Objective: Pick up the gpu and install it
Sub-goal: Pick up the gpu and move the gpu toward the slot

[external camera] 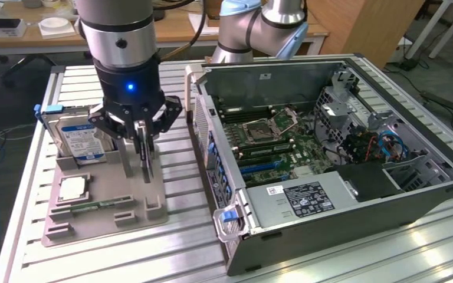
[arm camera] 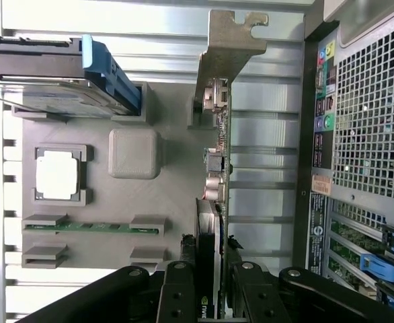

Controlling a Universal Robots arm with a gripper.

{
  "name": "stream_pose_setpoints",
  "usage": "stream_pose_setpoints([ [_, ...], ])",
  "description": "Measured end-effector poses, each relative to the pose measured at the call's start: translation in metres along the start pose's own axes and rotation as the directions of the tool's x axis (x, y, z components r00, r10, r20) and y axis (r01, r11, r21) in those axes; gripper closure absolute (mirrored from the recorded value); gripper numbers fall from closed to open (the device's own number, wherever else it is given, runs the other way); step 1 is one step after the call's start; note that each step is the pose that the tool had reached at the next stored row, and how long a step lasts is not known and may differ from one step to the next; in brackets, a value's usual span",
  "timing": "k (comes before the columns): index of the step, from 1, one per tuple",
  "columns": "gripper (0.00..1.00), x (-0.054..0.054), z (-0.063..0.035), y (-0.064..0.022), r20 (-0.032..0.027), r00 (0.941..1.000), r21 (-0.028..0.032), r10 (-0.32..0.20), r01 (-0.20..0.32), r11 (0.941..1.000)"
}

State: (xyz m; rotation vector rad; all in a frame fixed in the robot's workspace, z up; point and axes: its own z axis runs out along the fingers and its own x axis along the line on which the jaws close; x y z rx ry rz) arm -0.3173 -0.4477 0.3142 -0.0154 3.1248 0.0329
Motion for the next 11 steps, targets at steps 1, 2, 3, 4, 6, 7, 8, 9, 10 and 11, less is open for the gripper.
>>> stream_pose_setpoints([
  [1, 0.73, -0.0001, -0.0013, 0.0000, 0.0001, 1.0000, 0.0000, 0.000, 0.000, 1.0000],
  [2, 0.73, -0.0001, -0.0025, 0.0001, 0.0001, 1.0000, 0.0001, 0.000, 0.000, 1.0000],
  [3, 0.73, 0.0000, -0.0033, 0.0001, 0.0002, 1.0000, 0.0001, 0.000, 0.000, 1.0000],
  [4, 0.73, 0.0002, -0.0036, 0.0001, 0.0005, 1.0000, -0.0001, 0.000, 0.000, 1.0000],
  [6, 0.73, 0.0002, -0.0045, 0.0001, 0.0003, 1.0000, 0.0001, 0.000, 0.000, 1.0000],
  [7, 0.73, 0.0002, -0.0052, 0.0001, 0.0002, 1.0000, 0.0001, 0.000, 0.000, 1.0000],
  [8, 0.73, 0.0002, -0.0060, 0.0001, 0.0003, 1.0000, 0.0001, 0.000, 0.000, 1.0000],
  [9, 0.73, 0.0002, -0.0066, 0.0001, 0.0003, 1.0000, 0.0001, 0.000, 0.000, 1.0000],
  [10, 0.73, 0.0002, -0.0072, 0.0002, 0.0003, 1.0000, 0.0000, 0.000, 0.000, 1.0000],
  [11, 0.73, 0.0002, -0.0079, 0.0002, 0.0004, 1.0000, 0.0000, 0.000, 0.000, 1.0000],
])
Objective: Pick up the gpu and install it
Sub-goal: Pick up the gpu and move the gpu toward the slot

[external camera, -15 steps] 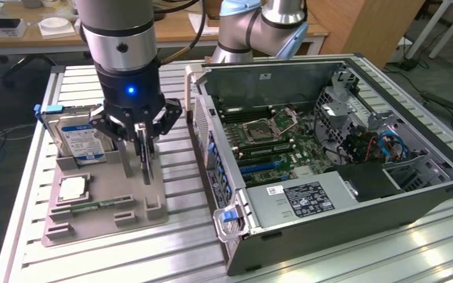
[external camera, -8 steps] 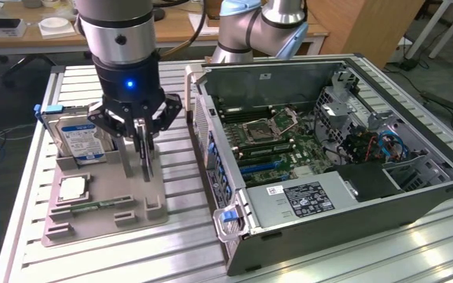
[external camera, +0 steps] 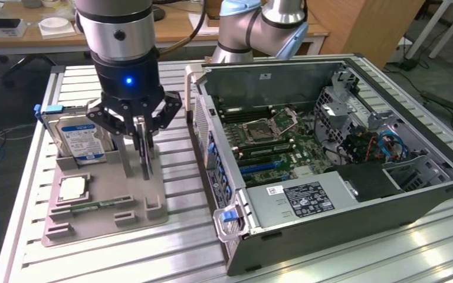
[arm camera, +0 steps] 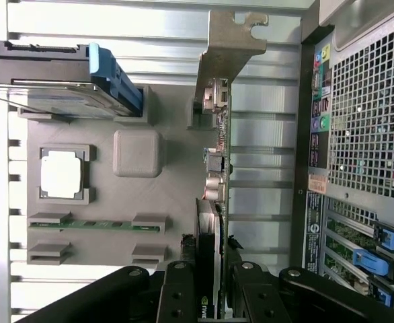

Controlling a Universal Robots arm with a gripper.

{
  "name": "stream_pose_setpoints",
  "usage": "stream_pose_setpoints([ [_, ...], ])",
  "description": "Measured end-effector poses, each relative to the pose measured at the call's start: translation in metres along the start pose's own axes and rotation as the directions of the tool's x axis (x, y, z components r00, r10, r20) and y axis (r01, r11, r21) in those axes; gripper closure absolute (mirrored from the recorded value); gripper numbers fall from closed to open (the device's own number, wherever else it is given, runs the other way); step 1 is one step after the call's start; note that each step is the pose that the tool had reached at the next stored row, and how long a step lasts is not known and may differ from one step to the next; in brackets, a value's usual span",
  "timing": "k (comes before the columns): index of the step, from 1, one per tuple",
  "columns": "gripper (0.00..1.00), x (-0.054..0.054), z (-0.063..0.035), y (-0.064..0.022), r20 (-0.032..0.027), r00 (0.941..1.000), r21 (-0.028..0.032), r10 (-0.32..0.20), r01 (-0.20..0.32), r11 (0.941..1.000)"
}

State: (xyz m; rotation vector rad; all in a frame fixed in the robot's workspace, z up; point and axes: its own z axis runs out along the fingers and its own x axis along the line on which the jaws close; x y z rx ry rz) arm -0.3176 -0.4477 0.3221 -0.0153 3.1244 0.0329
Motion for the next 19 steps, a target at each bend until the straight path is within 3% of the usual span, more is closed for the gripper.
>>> stream_pose_setpoints([
  [9, 0.73, 0.000, -0.0052, 0.0002, 0.0001, 1.0000, -0.0024, 0.000, 0.000, 1.0000],
  [19, 0.73, 0.000, -0.0192, 0.0004, 0.0000, 1.0000, -0.0029, 0.000, 0.000, 1.0000],
])
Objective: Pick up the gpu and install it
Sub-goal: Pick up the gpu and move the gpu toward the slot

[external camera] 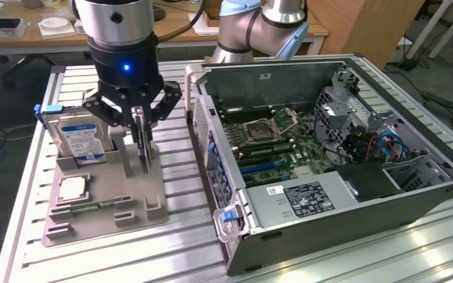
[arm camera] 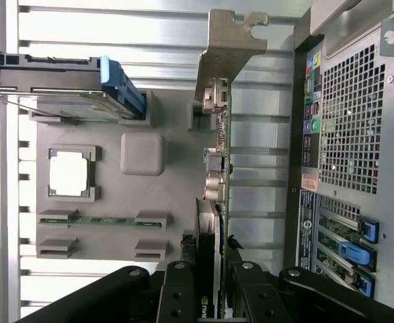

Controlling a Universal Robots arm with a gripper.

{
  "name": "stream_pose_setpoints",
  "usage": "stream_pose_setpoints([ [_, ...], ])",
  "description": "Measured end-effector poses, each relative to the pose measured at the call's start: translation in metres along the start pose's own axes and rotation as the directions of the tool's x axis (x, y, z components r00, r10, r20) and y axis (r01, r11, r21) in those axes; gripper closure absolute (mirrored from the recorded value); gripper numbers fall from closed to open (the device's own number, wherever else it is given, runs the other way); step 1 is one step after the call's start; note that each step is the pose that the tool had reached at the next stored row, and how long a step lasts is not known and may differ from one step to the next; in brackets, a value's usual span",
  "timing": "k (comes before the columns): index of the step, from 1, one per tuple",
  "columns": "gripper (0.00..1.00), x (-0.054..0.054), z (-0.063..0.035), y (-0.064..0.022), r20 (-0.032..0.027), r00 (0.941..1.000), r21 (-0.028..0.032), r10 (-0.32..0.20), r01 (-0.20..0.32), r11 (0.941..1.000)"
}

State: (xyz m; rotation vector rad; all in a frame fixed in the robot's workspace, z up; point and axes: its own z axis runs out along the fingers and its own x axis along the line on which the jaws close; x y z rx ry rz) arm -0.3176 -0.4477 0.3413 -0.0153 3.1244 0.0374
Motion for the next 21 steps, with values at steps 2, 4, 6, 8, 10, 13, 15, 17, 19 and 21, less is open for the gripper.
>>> stream_pose_setpoints([
  [2, 0.73, 0.000, -0.0036, 0.0001, 0.0000, 1.0000, 0.0000, 0.000, 0.000, 1.0000],
  [4, 0.73, 0.000, -0.0070, 0.0002, 0.0000, 1.0000, 0.0000, 0.000, 0.000, 1.0000],
  [6, 0.73, 0.000, -0.0109, 0.0003, 0.0000, 1.0000, 0.0000, 0.000, 0.000, 1.0000],
  [8, 0.73, 0.000, -0.0146, 0.0003, 0.0000, 1.0000, 0.0000, 0.000, 0.000, 1.0000],
  [10, 0.73, 0.000, -0.0184, 0.0004, 0.0000, 1.0000, 0.0001, 0.000, 0.000, 1.0000],
  [13, 0.73, 0.000, -0.0236, 0.0006, 0.0000, 1.0000, 0.0000, 0.000, 0.000, 1.0000],
  [15, 0.73, 0.000, -0.0267, 0.0006, -0.0001, 1.0000, 0.0001, 0.000, 0.000, 1.0000],
  [17, 0.73, 0.000, -0.0301, 0.0007, 0.0000, 1.0000, 0.0000, 0.000, 0.000, 1.0000],
  [19, 0.73, -0.001, -0.0336, 0.0008, 0.0000, 1.0000, 0.0000, 0.000, 0.000, 1.0000],
  [21, 0.73, -0.001, -0.0368, 0.0009, 0.0000, 1.0000, 0.0000, 0.000, 0.000, 1.0000],
])
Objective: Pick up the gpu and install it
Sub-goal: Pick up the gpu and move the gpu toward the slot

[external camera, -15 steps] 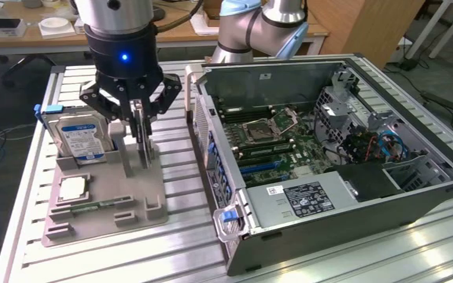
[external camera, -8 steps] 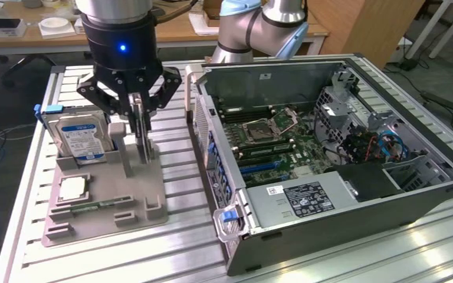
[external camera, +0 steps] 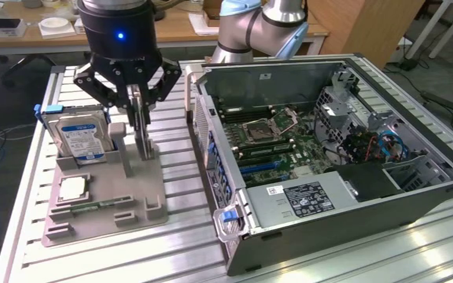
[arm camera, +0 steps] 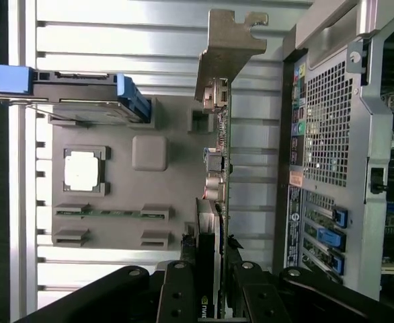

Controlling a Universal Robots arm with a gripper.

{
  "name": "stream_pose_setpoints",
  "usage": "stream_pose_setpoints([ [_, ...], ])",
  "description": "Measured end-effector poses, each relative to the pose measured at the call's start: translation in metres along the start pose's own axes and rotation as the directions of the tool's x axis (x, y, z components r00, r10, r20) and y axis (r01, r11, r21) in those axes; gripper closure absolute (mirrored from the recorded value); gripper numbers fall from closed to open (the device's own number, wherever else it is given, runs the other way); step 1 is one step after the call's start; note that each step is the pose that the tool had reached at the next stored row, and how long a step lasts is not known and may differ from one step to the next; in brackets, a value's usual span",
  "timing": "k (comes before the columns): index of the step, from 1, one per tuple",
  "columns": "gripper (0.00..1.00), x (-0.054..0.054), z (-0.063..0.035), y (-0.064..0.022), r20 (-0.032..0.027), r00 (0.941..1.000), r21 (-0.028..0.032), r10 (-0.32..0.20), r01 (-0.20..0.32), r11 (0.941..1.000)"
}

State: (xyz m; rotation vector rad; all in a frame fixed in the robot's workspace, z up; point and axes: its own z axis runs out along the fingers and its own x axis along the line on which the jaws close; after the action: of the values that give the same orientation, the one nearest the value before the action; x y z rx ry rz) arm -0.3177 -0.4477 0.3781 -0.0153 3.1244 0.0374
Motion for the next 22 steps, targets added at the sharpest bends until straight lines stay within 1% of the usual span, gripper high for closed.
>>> stream_pose_setpoints([
  [13, 0.73, 0.000, -0.0191, 0.0005, 0.0000, 1.0000, 0.0000, 0.000, 0.000, 1.0000],
  [22, 0.73, -0.001, -0.0348, 0.0008, 0.0000, 1.0000, 0.0000, 0.000, 0.000, 1.0000],
])
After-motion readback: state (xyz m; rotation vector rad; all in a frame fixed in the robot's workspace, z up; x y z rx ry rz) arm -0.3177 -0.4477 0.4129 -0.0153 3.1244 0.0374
